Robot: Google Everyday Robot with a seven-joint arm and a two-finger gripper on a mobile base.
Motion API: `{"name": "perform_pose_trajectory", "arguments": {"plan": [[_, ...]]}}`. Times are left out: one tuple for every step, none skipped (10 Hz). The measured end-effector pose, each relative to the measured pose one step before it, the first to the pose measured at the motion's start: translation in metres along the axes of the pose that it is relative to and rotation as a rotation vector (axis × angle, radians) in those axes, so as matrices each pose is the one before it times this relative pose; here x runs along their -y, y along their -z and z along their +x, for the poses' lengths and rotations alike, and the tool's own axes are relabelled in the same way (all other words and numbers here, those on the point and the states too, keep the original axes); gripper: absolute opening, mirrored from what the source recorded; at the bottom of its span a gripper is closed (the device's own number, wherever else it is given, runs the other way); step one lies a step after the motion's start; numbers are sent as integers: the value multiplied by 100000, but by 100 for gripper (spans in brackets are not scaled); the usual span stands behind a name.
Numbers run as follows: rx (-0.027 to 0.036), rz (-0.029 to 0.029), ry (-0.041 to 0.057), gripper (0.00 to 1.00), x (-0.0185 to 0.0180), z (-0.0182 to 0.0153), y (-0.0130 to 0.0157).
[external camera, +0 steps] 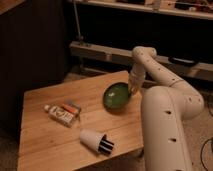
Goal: Drag the ceramic bowl in a circle
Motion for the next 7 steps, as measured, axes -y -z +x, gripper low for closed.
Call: {"name": "perform_pose_trajectory", "arguments": {"plan": [[-500, 2238, 613, 2, -417, -1286, -113], [-940, 2900, 996, 2, -387, -1484, -123], [-1876, 4064, 1403, 2, -386, -2583, -92], [-1532, 3425, 1393, 2, 196, -2384, -170], [-1597, 3129, 2048, 2, 749, -1968, -152], [-1346, 2479, 2653, 2, 963, -1910, -185], [-1137, 1342, 3741, 2, 1198, -1785, -220]]}}
